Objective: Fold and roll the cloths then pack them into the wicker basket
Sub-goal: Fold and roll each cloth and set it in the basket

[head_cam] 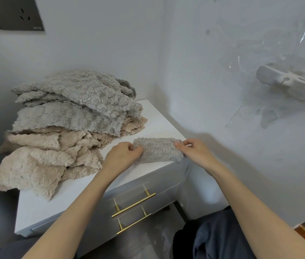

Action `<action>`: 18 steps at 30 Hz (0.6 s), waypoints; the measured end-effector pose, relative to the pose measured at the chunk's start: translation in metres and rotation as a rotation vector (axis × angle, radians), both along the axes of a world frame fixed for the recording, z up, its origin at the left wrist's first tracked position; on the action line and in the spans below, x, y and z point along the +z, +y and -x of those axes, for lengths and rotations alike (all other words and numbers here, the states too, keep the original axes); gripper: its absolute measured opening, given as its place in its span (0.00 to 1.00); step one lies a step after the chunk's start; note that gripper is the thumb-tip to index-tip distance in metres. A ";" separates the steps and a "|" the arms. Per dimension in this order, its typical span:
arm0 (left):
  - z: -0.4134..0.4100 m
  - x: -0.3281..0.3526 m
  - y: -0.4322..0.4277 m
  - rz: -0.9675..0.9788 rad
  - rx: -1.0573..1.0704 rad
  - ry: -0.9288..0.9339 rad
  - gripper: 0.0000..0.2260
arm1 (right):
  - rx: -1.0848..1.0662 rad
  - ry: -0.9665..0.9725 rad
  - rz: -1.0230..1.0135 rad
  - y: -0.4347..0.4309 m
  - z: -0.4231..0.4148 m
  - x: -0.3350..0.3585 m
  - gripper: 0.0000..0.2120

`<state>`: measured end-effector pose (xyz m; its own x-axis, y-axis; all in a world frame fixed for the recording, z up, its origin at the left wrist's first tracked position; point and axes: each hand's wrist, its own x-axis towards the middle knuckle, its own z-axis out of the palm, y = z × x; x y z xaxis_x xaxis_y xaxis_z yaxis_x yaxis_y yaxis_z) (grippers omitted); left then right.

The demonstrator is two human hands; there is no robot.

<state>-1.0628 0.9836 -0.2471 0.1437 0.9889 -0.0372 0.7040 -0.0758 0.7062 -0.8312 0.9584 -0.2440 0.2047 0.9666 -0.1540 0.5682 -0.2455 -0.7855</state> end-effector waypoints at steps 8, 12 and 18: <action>-0.005 -0.001 -0.006 -0.117 0.030 0.042 0.20 | -0.101 -0.159 -0.205 0.002 0.012 -0.009 0.14; -0.009 -0.005 -0.009 -0.285 -0.076 0.089 0.20 | 0.092 -0.393 -0.613 -0.004 0.018 -0.006 0.15; -0.007 -0.005 -0.015 -0.607 -0.112 0.140 0.09 | 0.341 -0.589 -0.707 -0.015 0.029 -0.006 0.17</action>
<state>-1.0555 0.9684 -0.2517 0.2822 0.8188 0.5000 0.7514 -0.5127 0.4155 -0.8599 0.9431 -0.2501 -0.2444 0.8182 0.5204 0.8694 0.4225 -0.2560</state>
